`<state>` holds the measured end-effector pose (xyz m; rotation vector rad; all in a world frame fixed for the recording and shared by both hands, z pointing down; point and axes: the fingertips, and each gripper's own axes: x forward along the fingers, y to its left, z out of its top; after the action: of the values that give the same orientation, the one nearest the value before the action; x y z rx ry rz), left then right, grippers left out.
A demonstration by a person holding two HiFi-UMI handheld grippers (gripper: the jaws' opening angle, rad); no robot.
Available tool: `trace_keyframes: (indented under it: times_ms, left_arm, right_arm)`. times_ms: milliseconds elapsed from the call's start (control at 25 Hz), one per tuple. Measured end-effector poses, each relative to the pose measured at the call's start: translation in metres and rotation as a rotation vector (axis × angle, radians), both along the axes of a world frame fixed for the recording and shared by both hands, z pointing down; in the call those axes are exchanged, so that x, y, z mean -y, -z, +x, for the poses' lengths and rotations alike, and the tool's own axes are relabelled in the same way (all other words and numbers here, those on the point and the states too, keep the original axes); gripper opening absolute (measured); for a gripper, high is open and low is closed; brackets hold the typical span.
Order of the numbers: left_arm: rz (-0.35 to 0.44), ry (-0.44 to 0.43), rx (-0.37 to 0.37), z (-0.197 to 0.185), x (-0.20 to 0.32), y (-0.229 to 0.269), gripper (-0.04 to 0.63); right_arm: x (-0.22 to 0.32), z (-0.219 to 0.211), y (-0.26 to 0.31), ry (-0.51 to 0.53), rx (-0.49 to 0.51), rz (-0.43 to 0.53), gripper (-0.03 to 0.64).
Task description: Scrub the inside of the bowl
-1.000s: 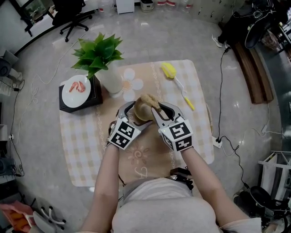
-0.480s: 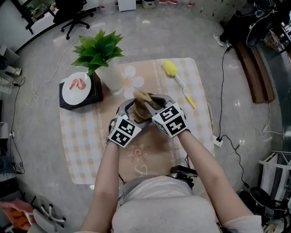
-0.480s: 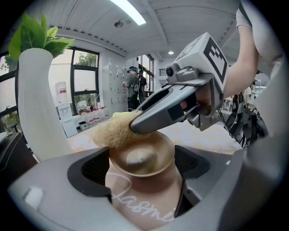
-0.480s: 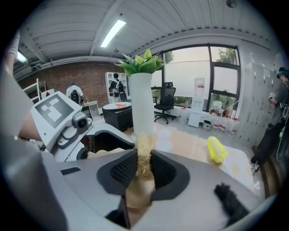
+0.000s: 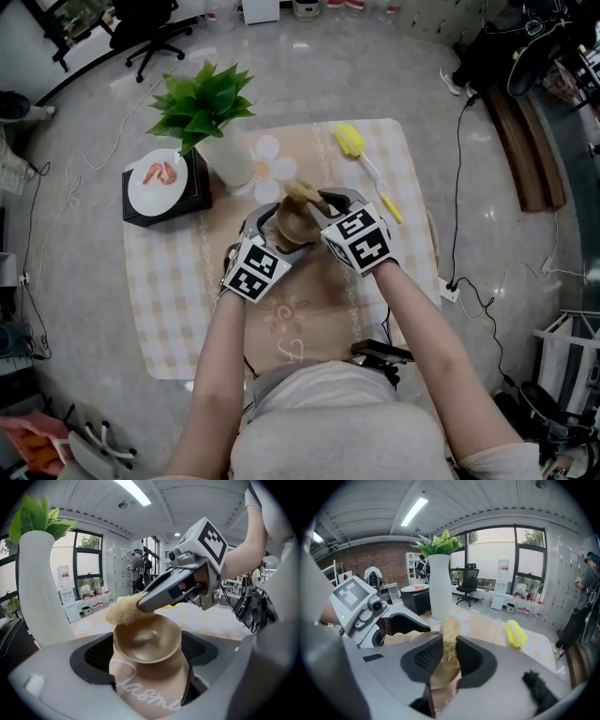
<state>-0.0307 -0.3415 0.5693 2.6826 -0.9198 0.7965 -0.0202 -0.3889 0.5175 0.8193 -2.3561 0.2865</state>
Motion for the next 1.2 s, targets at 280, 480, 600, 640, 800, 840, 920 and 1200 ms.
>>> trace_keyframes:
  times_ms: [280,480,600,640,800,840,920,1200]
  left_arm:
    - [0.0,0.0,0.001,0.0,0.0,0.0,0.463]
    - [-0.005,0.001,0.003,0.0,0.0,0.0,0.465]
    - [-0.004,0.0,0.004,0.0,-0.001,0.0,0.463]
    - [-0.004,0.0,0.004,0.0,-0.001,0.0,0.465]
    - [-0.003,0.0,0.005,0.0,-0.001,0.0,0.463]
    - [-0.003,0.0,0.006,0.0,-0.001,0.0,0.463]
    - [-0.001,-0.001,0.006,0.0,-0.001,0.0,0.463]
    - [-0.006,-0.002,0.006,0.0,-0.001,-0.001,0.466]
  right_arm:
    - [0.0,0.019,0.002,-0.03,-0.015,-0.009,0.089]
    - [-0.005,0.029,0.002,-0.023,-0.024,-0.008,0.089]
    - [-0.01,0.035,0.003,-0.018,-0.023,-0.018,0.089]
    - [-0.013,0.037,0.003,-0.018,-0.015,-0.028,0.089]
    - [-0.022,0.046,0.002,-0.021,0.049,-0.097,0.089]
    - [-0.025,0.047,0.002,-0.015,0.06,-0.11,0.089]
    - [-0.033,0.049,0.002,0.012,0.066,-0.129,0.089]
    - [-0.06,0.041,0.002,0.165,0.054,-0.172,0.089]
